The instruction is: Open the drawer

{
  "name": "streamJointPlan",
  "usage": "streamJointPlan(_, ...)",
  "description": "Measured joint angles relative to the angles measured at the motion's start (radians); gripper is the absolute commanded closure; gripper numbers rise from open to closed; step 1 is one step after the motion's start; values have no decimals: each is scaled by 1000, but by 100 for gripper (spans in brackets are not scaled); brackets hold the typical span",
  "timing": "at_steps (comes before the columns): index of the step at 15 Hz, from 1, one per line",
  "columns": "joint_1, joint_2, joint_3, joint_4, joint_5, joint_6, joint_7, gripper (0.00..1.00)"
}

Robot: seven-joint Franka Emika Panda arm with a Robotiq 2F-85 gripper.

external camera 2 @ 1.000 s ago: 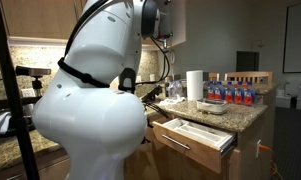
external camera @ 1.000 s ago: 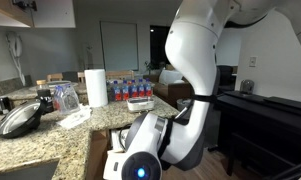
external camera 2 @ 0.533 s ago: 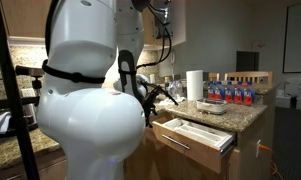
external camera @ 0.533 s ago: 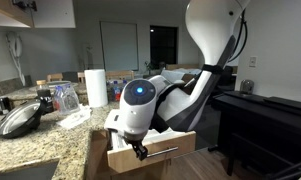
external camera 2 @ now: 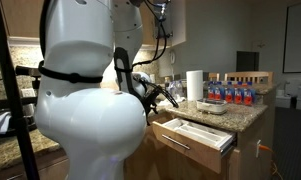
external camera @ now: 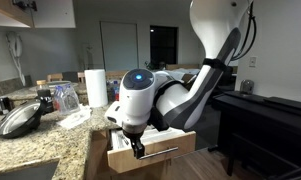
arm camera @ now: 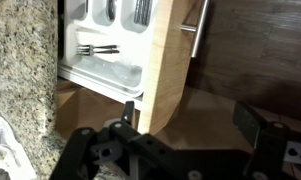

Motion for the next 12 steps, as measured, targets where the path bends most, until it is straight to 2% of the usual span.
streamJointPlan(5, -4, -9, -11, -11, 42, 0, 128, 0)
streamJointPlan(12, -31, 50, -64, -53, 111, -5, 153, 0)
